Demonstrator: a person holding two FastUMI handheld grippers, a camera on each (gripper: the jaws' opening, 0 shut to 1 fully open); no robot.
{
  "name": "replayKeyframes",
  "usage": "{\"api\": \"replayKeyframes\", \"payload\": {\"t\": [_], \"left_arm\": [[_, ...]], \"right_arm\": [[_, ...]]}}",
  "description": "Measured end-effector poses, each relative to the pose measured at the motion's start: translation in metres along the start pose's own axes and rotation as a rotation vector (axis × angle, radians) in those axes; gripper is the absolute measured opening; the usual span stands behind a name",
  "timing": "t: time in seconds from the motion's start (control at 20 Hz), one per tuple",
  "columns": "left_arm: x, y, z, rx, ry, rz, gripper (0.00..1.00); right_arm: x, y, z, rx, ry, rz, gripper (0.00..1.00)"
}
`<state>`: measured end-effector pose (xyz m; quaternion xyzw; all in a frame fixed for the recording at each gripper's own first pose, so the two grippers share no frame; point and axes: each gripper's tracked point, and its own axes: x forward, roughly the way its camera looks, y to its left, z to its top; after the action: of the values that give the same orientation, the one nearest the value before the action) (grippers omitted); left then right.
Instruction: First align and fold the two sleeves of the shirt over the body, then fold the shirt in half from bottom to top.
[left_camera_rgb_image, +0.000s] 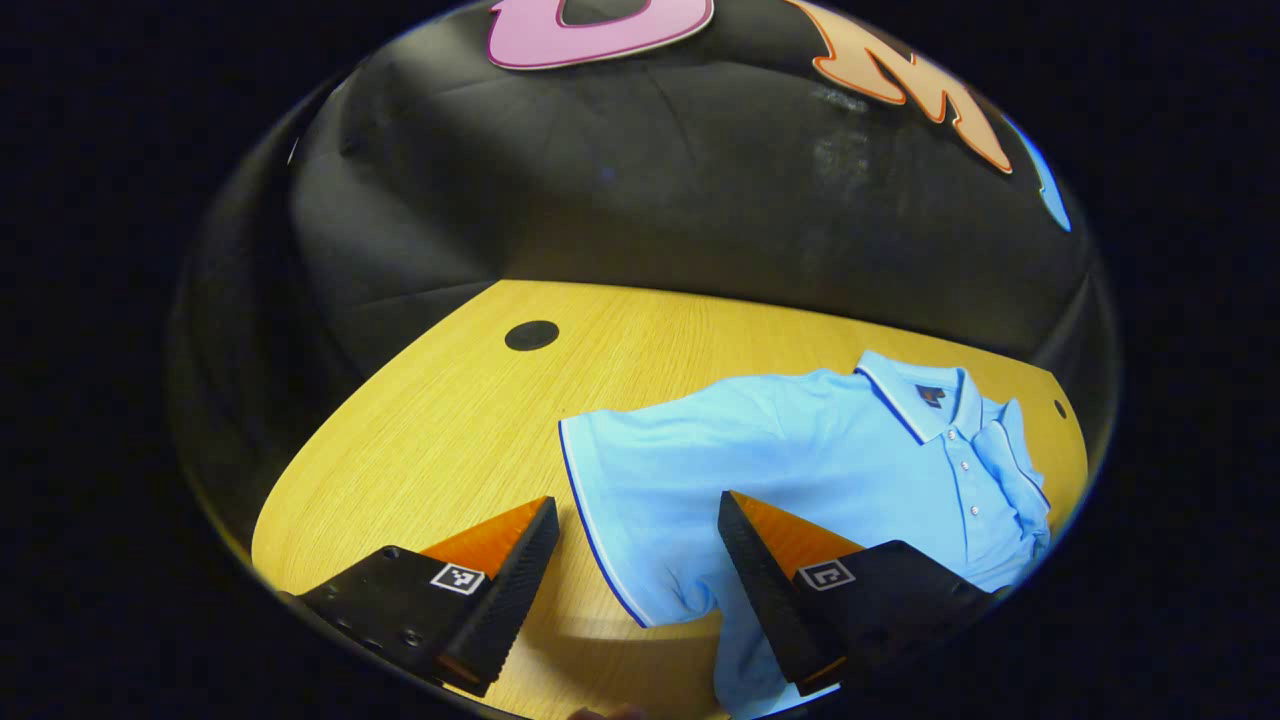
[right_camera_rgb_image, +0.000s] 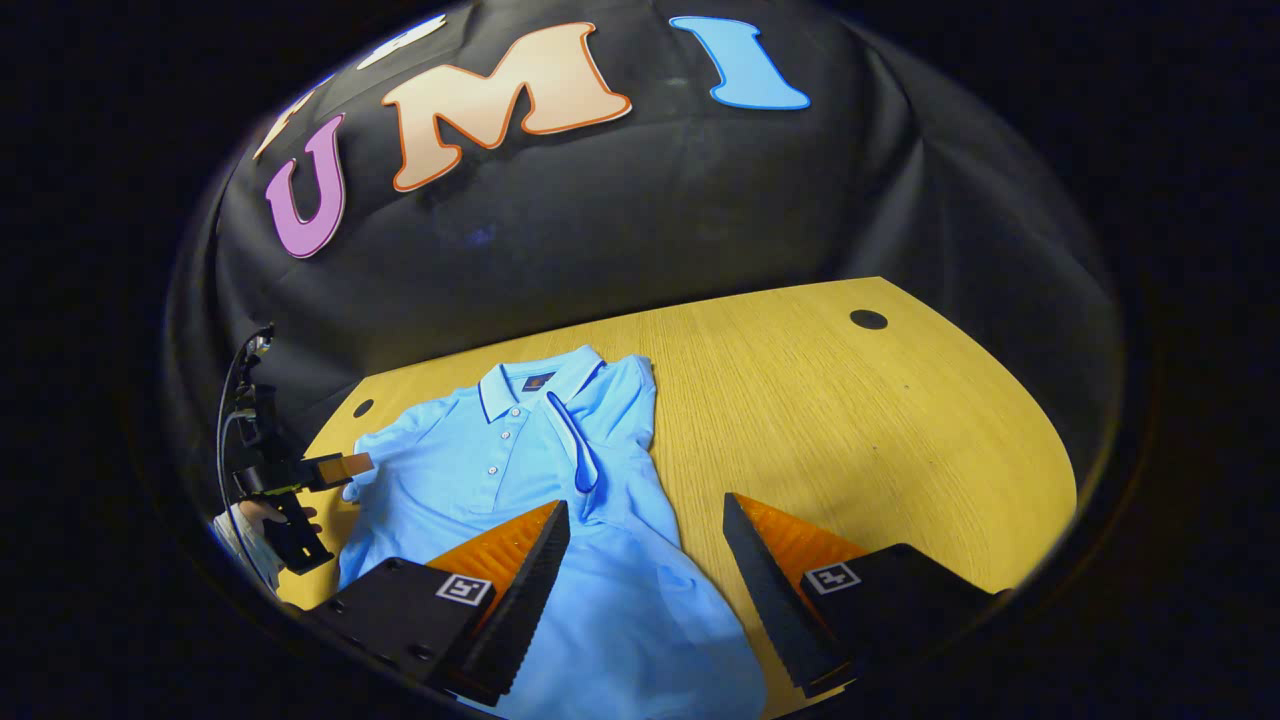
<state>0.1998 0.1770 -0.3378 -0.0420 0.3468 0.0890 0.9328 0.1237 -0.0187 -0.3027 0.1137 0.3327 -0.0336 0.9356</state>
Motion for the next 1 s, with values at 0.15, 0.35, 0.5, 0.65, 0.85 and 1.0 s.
{"api": "replayKeyframes", "payload": {"t": [0.15,0.35,0.5,0.65,0.85,1.0], "left_arm": [[0.002,-0.002,0.000,0.008,0.013,-0.005,0.97],[0.002,-0.009,-0.001,0.002,0.021,-0.023,0.86],[0.000,-0.030,0.001,0.006,0.027,-0.092,0.36],[0.002,-0.032,0.004,-0.011,0.015,-0.078,0.00],[-0.013,-0.065,0.012,-0.049,0.013,-0.180,0.00],[-0.031,-0.096,0.024,-0.026,0.001,-0.254,0.00]], "right_arm": [[-0.006,-0.006,-0.004,-0.016,0.006,-0.009,0.97],[-0.014,-0.005,-0.009,-0.019,0.014,0.000,0.97],[-0.019,-0.006,-0.010,-0.020,0.015,0.008,0.97],[-0.026,-0.007,-0.009,-0.033,0.001,0.008,0.97],[-0.036,-0.013,-0.005,-0.030,-0.018,0.005,0.97],[-0.043,-0.015,-0.007,-0.026,-0.018,0.008,0.97]]}}
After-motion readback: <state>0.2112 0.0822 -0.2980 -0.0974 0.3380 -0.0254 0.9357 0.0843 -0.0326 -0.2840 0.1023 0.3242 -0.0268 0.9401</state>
